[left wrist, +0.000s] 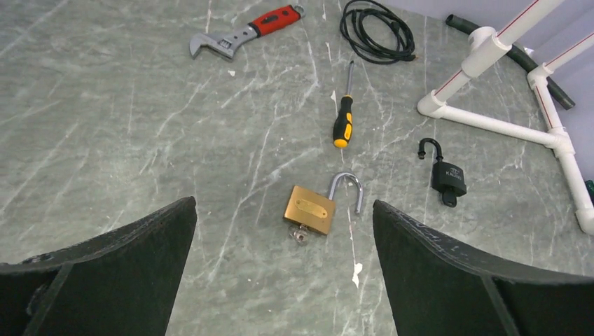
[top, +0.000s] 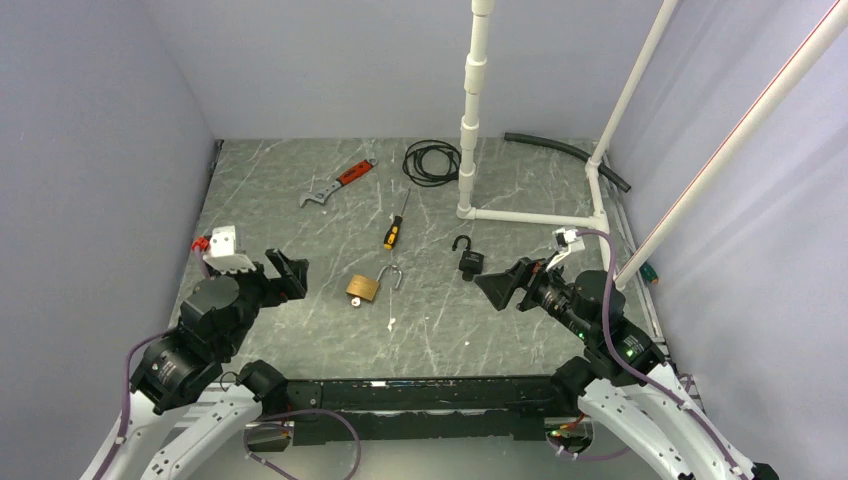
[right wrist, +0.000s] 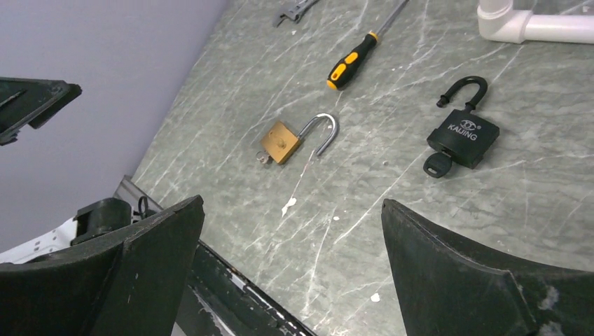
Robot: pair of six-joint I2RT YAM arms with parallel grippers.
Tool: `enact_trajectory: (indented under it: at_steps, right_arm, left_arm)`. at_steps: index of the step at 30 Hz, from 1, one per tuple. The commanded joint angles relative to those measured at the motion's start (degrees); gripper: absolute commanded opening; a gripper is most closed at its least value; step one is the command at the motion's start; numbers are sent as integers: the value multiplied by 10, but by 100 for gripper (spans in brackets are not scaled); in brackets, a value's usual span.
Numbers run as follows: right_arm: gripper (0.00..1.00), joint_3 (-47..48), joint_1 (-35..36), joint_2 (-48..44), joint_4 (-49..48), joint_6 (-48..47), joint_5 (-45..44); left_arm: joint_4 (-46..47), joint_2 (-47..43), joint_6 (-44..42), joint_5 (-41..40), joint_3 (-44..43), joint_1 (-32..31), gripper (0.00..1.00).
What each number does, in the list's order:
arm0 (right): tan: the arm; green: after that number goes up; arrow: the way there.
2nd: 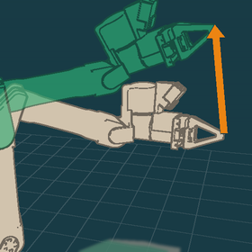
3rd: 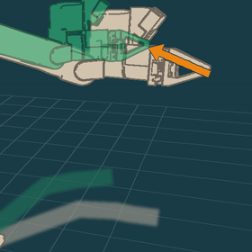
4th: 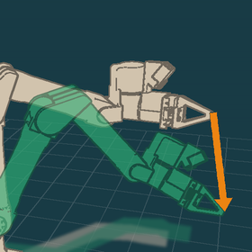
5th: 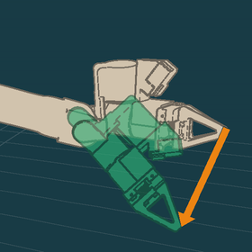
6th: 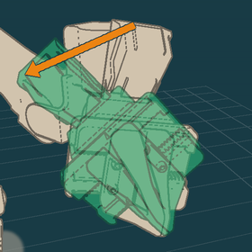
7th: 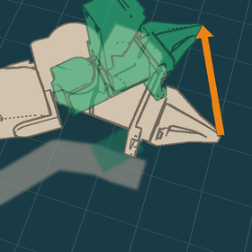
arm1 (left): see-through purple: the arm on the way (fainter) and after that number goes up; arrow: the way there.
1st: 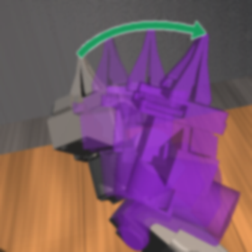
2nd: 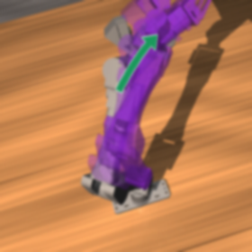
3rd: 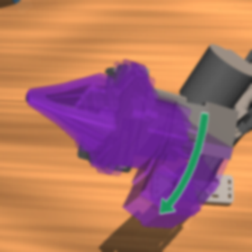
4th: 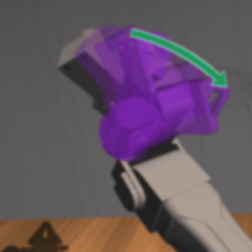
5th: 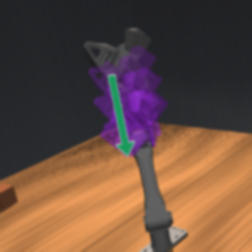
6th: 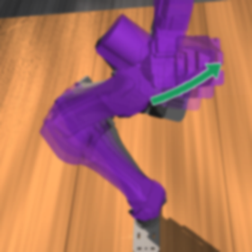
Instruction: Unlock with the key
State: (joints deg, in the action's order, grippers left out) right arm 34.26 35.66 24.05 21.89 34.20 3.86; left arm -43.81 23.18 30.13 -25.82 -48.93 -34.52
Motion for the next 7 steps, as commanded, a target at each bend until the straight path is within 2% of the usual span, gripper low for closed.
enact_trajectory:
  at_steps: [1, 4, 7]
  right_arm:
    - [99, 2, 0, -10, -29, -19, -18]
    - [99, 12, 0, 8, -29, -31, 5]
    - [100, 23, 0, 17, -23, -36, -9]
  left_arm:
    - [31, -17, -52, -27, 3, 3, 99]
    - [6, -4, -79, -43, -13, 3, 99]
    - [9, -2, -101, -57, -17, 3, 99]
